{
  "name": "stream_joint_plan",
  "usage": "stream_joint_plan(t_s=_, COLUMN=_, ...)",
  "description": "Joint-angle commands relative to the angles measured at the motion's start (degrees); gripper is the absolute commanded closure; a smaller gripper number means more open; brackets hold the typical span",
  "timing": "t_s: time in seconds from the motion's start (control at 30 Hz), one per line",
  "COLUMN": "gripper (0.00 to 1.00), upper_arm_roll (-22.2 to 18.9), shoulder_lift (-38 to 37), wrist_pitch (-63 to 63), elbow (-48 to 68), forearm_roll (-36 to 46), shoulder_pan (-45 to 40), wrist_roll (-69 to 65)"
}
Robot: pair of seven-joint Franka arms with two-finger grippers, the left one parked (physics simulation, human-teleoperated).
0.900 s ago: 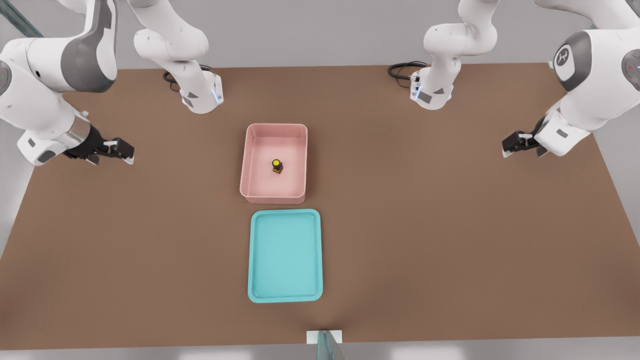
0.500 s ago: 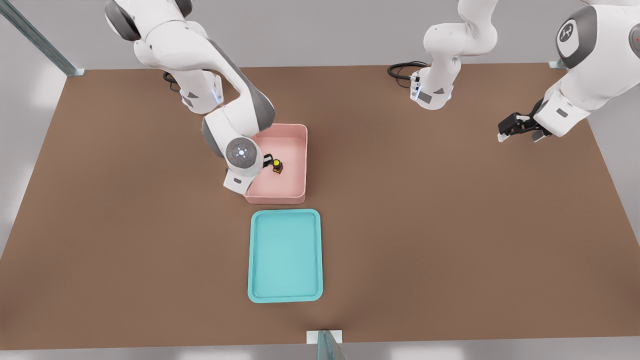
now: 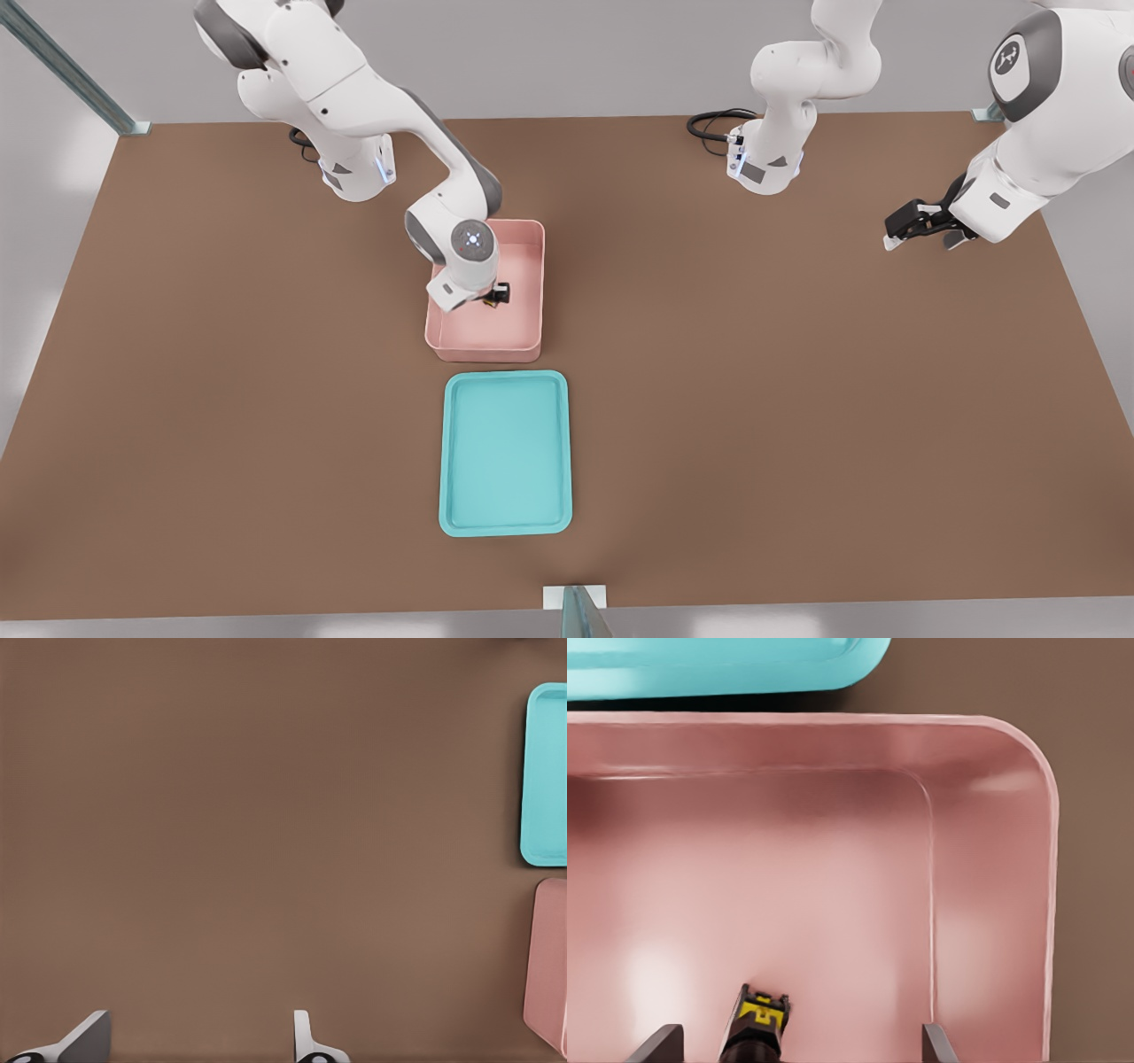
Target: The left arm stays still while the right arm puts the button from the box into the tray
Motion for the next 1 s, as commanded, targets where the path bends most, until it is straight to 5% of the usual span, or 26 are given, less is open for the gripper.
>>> stream_joint_plan(t_s=0.0, gripper=0.0, upper_arm_roll=0.2, shoulder_lift=0.0, wrist_pitch=12.6, elbow=-2.5, forearm_roll=-2.8, shoulder_pan=0.0, wrist_roll=33.0)
stream_joint_plan(t_s=0.83, gripper=0.0, upper_arm_roll=3.8, shoulder_lift=3.6, wrist_pitch=19.3, elbow=-7.7, forearm_roll=-8.6, shoulder_pan=-0.9, wrist_roll=33.0)
stream_joint_plan(t_s=0.97, gripper=0.19, upper_arm_roll=3.8, shoulder_lift=3.5, wrist_pitch=19.1, elbow=-7.8, forearm_roll=-8.6, shoulder_pan=-1.1, wrist_roll=33.0)
